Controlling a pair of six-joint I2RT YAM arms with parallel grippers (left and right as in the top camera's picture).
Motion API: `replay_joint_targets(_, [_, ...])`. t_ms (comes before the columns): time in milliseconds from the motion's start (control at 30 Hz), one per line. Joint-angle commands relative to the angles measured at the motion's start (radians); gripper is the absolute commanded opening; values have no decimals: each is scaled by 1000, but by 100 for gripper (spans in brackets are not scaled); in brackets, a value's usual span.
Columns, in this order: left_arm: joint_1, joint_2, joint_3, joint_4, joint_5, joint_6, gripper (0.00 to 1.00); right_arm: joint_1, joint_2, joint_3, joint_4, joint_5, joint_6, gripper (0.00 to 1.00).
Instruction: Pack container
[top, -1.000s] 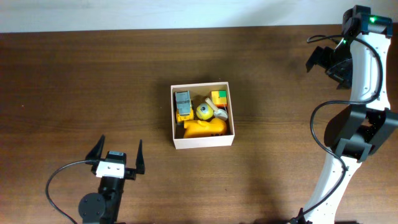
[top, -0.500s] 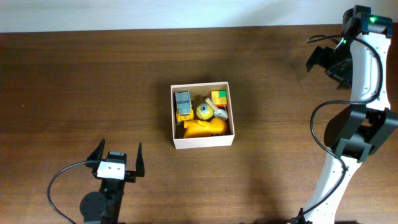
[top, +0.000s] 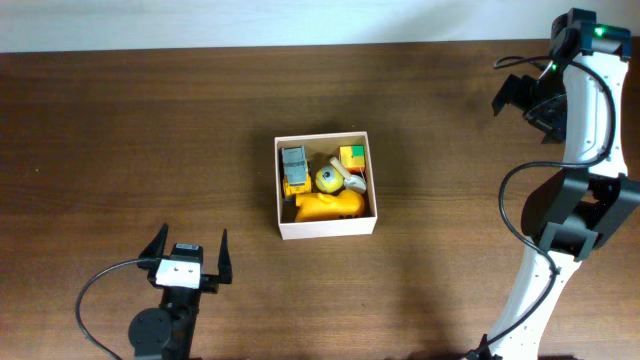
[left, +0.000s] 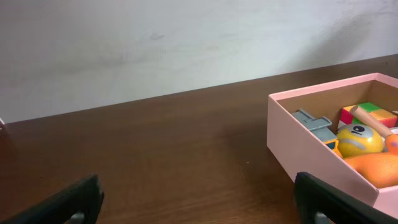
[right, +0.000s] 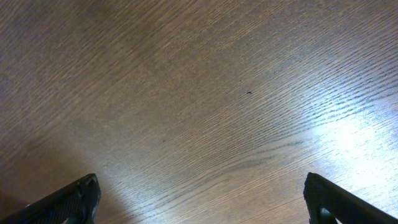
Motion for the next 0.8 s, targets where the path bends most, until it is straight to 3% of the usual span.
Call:
replay_joint_targets(0, [3, -10, -5, -4, -8, 16, 99, 3, 3, -2, 3, -5, 9, 99])
replay_joint_targets(300, [3, -10, -5, -4, -8, 17, 99, 41, -55, -2, 3, -5, 9, 99])
replay_joint_targets(500, [3, -10, -5, -4, -8, 16, 99, 129, -243, -2, 3, -5, 8, 99])
replay_joint_targets(767, [3, -10, -5, -4, -8, 17, 99, 296, -568, -134, 26, 167, -39, 99])
